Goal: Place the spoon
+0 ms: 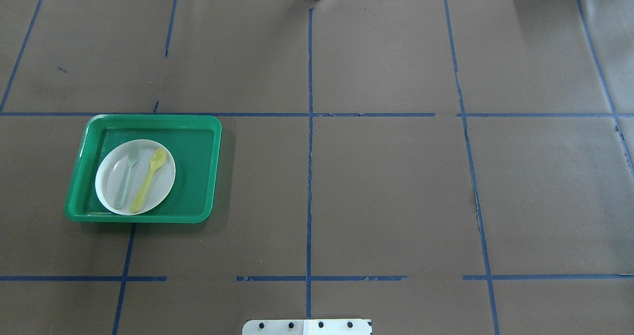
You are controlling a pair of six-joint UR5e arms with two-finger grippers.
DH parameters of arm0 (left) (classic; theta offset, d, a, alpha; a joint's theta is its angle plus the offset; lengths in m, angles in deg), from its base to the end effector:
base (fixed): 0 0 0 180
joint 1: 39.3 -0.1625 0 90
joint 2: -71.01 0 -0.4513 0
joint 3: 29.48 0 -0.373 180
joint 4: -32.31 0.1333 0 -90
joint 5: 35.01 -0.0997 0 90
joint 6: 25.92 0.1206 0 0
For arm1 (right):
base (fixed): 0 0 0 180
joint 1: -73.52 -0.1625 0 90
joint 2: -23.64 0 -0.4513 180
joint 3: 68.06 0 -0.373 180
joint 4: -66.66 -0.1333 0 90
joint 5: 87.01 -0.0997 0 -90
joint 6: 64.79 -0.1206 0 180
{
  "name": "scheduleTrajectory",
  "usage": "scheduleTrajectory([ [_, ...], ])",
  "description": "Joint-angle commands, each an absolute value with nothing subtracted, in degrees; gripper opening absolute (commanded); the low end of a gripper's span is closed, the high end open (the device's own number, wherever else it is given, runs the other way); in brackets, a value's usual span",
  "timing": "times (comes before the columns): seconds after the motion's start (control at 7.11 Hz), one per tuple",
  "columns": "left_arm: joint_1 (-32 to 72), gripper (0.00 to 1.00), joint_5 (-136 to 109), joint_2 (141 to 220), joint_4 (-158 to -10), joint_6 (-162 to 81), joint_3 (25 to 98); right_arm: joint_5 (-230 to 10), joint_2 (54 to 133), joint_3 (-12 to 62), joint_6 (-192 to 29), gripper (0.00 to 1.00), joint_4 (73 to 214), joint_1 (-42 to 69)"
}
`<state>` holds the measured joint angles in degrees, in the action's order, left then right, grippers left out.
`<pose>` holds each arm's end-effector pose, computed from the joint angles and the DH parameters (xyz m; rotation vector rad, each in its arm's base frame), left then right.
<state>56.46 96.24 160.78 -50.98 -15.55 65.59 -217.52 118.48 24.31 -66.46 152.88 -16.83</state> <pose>-0.1003 -0.4588 0.6762 0.0701 0.7173 0.0652 0.0576 -0.4360 0.7177 0.0138 -0.7072 0.0257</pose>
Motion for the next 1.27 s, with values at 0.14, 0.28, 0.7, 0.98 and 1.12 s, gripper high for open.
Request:
scheduleTrajectory([
  [0.14,56.4,1.0,99.3,160.6,-50.8,-15.6,63.9,-217.5,118.5,24.3,-66.5,1.0,152.9,-16.8],
  [0.28,56.1,1.0,98.8,160.6,-51.0,-15.9,63.9,-217.5,118.5,24.2,-66.5,1.0,152.9,-16.8],
  [0.7,55.9,1.0,99.8,159.7,-52.7,-15.5,63.8,-217.5,118.6,24.2,-66.5,1.0,152.9,-16.8],
  [0.98,44.6,1.0,109.6,160.7,-58.1,-19.6,66.7,-217.5,118.5,24.2,-66.5,1.0,152.9,-16.8],
  [1.12,41.1,1.0,108.4,162.3,-60.2,-27.7,69.1,-217.4,118.5,24.3,-66.5,1.0,152.9,-16.8],
])
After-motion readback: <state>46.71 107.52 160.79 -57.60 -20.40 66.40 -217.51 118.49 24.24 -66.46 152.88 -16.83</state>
